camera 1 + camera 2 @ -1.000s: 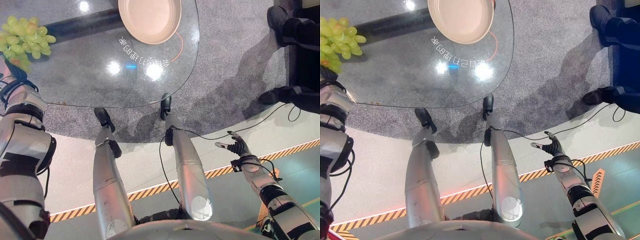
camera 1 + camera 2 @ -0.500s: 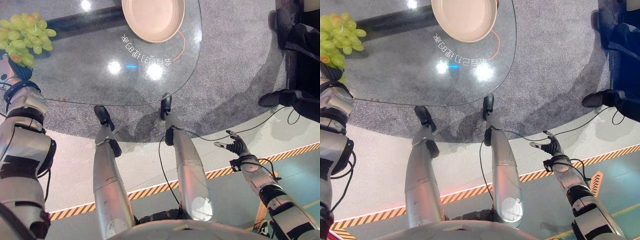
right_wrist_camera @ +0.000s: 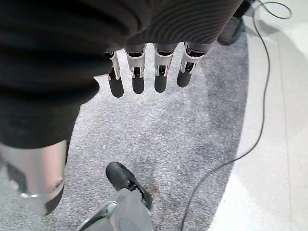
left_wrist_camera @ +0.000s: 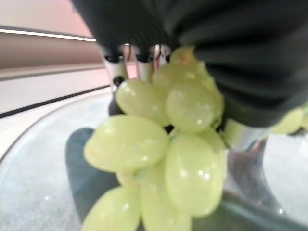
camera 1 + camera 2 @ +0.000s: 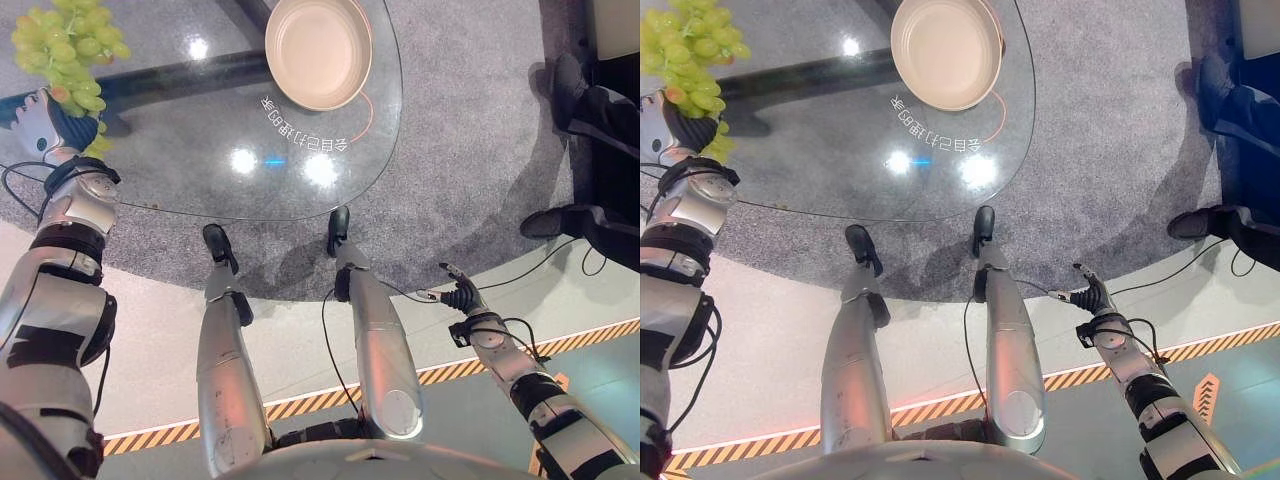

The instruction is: Pick up fruits into the plate

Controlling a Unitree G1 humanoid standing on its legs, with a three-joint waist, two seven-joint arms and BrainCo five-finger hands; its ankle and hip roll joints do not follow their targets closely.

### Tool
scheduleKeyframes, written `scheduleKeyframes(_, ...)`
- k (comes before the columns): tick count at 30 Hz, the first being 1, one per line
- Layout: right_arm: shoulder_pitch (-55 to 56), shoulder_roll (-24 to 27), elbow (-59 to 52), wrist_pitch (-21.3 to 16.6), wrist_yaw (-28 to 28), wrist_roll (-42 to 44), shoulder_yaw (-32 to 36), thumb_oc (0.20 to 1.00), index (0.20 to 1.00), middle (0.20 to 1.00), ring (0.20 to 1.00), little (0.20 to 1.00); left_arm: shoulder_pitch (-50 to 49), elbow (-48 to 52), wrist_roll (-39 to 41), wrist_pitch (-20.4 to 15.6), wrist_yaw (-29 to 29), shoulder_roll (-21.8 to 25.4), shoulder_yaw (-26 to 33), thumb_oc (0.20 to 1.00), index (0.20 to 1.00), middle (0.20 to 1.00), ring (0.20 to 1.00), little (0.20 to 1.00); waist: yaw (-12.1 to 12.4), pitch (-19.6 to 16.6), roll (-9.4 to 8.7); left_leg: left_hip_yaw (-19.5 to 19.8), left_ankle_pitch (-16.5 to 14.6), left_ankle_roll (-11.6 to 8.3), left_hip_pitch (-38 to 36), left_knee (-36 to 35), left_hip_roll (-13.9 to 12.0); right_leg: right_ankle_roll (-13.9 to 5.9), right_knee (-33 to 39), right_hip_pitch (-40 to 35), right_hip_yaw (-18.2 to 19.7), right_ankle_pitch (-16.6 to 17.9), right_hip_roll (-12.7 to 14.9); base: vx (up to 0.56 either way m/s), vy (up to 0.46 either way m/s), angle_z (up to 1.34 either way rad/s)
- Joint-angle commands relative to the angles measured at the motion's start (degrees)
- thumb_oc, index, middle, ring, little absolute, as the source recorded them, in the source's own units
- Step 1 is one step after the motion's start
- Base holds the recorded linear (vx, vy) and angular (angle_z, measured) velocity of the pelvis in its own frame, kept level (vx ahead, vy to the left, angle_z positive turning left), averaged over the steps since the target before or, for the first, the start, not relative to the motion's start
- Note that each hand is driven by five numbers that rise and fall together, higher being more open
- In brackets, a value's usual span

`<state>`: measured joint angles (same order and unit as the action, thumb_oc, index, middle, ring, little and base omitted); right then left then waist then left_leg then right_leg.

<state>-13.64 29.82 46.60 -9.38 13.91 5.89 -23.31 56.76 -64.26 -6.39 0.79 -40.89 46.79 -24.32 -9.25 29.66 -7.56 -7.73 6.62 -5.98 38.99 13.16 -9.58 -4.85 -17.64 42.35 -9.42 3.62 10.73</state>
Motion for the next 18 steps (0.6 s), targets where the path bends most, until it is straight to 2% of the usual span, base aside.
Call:
scheduleKeyframes(1,6.76,1.48,-2.05,0.64,1.85,-1.92,1.84,1.000,1.000,1.000,1.000,1.000,0.18,1.56,0.27,-4.08,-3.97,0.92,5.11,0.200,0.200,0.200,0.200,0.200,0.28,0.13,1.20,-2.87,-8.06,0.74,-0.15,4.40,5.02,-1.21,1.77,-3.01,0.28,-2.29,-3.05,0.01,0.020,0.03)
scheduleKeyframes(12,7.70,1.46,-4.88,-0.44,5.24,-5.21,3.61,1.000,1.000,1.000,1.000,1.000,-2.17,9.42,-0.37,-7.89,-4.12,1.23,6.31,0.200,0.200,0.200,0.200,0.200,0.83,0.13,2.22,-3.67,-8.93,1.25,-6.29,3.80,5.22,-1.39,1.83,-8.79,-0.09,-3.76,-2.40,0.01,0.006,0.02)
scheduleKeyframes(15,8.19,1.51,-7.00,-2.04,6.79,-6.21,4.57,1.000,1.000,1.000,1.000,1.000,-3.51,11.38,-1.96,-8.92,-4.60,1.21,7.01,0.200,0.200,0.200,0.200,0.200,0.91,0.13,2.60,-4.02,-9.01,1.34,-9.12,3.01,5.16,-1.57,2.15,-11.39,-0.24,-4.17,-2.13,0.00,0.000,0.00)
scheduleKeyframes(18,9.39,1.64,-11.69,-4.70,4.75,-4.07,6.49,1.000,1.000,1.000,1.000,1.000,-5.55,15.04,-3.47,-8.90,-4.52,1.81,7.48,0.200,0.200,0.200,0.200,0.200,0.93,0.13,3.28,-4.06,-9.25,1.44,-12.55,2.40,5.42,-1.76,2.49,-14.47,-0.09,-4.47,-1.72,0.00,0.000,0.00)
